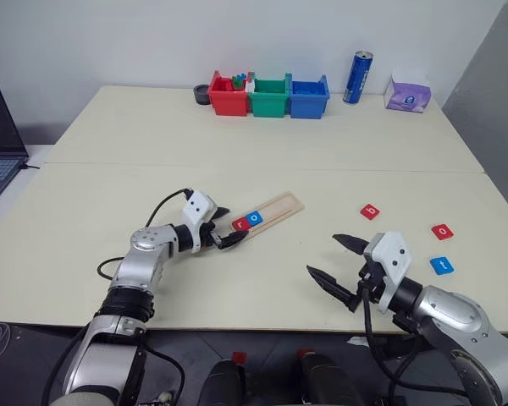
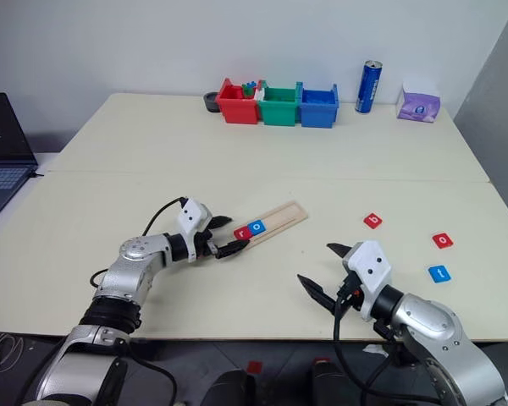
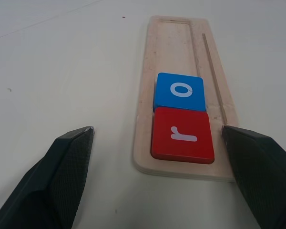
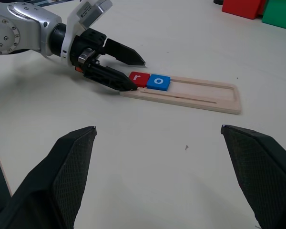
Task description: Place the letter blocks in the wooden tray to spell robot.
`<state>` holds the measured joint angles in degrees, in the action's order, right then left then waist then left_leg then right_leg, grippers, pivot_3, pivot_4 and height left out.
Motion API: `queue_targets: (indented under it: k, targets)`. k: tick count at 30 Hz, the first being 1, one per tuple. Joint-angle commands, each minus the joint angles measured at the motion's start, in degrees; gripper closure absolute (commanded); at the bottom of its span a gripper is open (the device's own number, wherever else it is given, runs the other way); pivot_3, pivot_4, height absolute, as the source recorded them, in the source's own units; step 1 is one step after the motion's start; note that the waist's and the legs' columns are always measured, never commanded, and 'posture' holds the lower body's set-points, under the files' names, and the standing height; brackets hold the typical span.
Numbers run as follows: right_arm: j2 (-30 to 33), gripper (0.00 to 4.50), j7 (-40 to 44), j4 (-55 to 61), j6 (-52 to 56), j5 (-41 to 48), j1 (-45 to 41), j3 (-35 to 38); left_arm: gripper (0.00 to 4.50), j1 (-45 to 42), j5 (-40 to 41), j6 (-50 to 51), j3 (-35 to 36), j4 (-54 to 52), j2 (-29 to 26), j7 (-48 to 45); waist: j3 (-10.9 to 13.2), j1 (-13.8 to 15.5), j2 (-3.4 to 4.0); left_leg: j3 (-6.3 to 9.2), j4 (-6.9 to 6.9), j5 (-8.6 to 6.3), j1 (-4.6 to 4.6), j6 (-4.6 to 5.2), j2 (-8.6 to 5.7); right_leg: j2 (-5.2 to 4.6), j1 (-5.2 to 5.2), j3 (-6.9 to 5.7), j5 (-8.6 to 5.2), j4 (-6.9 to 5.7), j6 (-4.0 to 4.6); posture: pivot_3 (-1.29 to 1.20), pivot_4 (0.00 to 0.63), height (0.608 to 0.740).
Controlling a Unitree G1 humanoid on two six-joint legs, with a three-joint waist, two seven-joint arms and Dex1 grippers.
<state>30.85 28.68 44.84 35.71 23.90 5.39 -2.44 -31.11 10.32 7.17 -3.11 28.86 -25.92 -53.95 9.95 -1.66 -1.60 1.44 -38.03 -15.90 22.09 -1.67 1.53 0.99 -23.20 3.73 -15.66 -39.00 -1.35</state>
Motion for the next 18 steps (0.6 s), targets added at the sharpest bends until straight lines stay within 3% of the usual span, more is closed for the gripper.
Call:
queue_targets:
  k: [1, 6, 18]
  targets:
    - [0.17, 0.04, 0.04, 3.24, -0.96, 0.56, 0.13, 0.25, 0.00, -1.31, 1.70, 0.70, 1.01, -2.60, 0.77, -0.52, 0.00, 0.00, 0.00, 0.00, 0.00, 0.00, 0.00, 0.00, 0.00, 0.00, 0.00, 0.00, 0.00, 0.00, 0.00, 0.00, 0.150, 0.740]
    - [0.07, 0.04, 0.26, 3.63, -1.40, 1.09, 0.37, 0.78, 0.00, -1.18, 3.75, 2.16, 1.98, -5.82, 1.07, -0.95, 0.01, 0.00, -0.01, 0.01, -0.01, 0.00, 0.01, 0.00, 0.02, 0.00, 0.00, 0.00, 0.00, 0.00, 0.00, 0.00, 0.150, 0.740]
    - [0.05, 0.04, -0.23, 5.35, 1.23, 2.83, -2.40, 0.23, 0.00, -3.77, -1.09, 2.38, -1.68, -3.79, -0.21, -1.25, 0.01, 0.00, -0.01, 0.01, -0.02, 0.00, 0.01, 0.00, 0.00, 0.00, 0.00, 0.00, 0.00, -0.01, 0.00, 0.00, 0.150, 0.740]
